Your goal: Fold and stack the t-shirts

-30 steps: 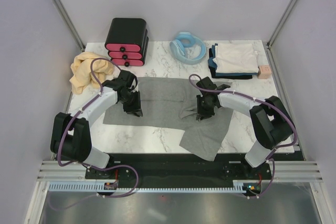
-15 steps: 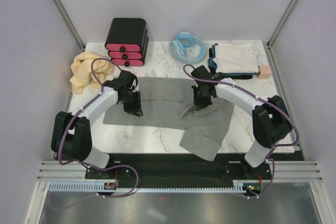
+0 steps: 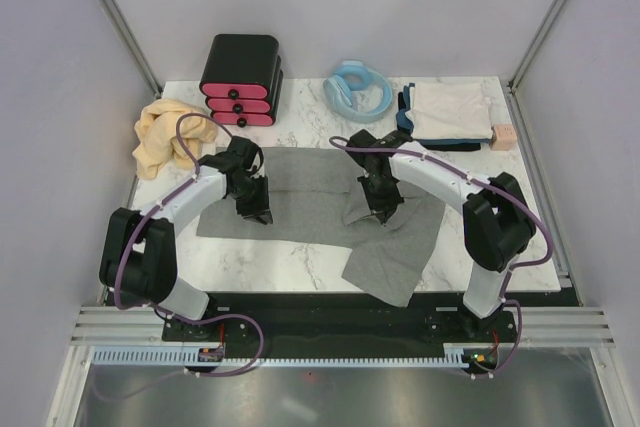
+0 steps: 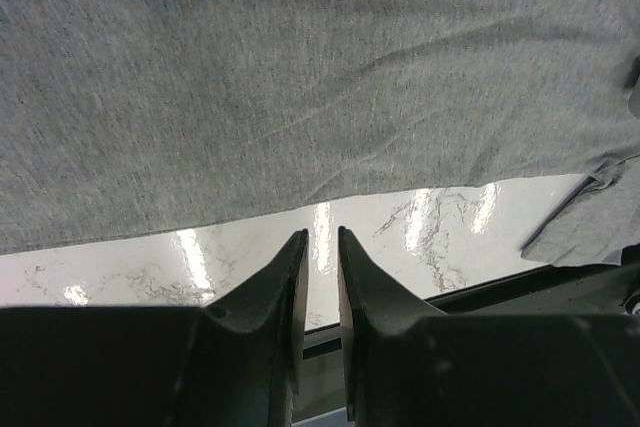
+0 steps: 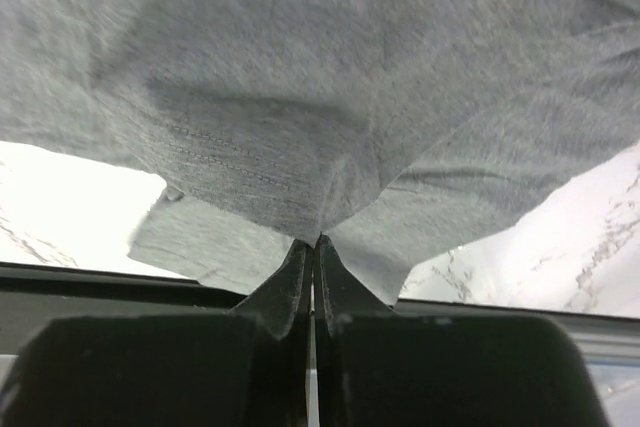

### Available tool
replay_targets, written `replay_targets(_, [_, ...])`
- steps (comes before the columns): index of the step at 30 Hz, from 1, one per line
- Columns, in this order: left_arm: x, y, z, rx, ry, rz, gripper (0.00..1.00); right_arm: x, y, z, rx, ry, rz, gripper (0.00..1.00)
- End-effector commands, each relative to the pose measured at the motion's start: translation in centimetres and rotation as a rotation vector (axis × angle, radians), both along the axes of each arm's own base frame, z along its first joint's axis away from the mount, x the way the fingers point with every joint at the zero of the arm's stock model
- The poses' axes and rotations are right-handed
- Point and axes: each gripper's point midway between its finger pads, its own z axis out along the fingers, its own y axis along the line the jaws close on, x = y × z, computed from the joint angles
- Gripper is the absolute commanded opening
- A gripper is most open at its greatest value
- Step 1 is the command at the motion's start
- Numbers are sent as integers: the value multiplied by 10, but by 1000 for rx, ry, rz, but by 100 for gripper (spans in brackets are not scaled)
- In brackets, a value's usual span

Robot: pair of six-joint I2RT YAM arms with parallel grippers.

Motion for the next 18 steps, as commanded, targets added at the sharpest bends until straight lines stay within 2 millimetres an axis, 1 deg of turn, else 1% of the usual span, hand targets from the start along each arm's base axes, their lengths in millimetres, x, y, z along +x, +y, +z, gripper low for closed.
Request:
replay_targets(1, [9,-1,1,-7,-34,-18,25,-24,-16,-4,-89,77,39,0])
replay_targets(4, [10,-1,0,-8,-33,-17,25,-31,-15,-10,-109,106,61,0])
replay_targets(7, [10,-1,-1,-7,-29,-18,25,-38,-8,-18,-119,137,92,0])
replay_targets(8, [10,-1,-1,-7,-31,-17,25,-44,-3,-21,-114,155,109,0])
replay_targets(10, [9,-1,-1,-7,-29,-17,25,-50,0,-28,-122,188,124,15])
replay_targets(11, [10,0,-2,-5,-30,-15,25,-56,3,-30,-120,208,135,19])
replay_targets(13, [9,1,-2,-3,-29,-14,25,-61,4,-34,-128,225,142,26])
replay_targets(15, [9,1,-2,-2,-31,-12,25,-66,5,-35,-124,245,149,27])
replay_targets(18, [9,2,-2,-2,-31,-9,25,-63,5,-22,-125,227,150,27])
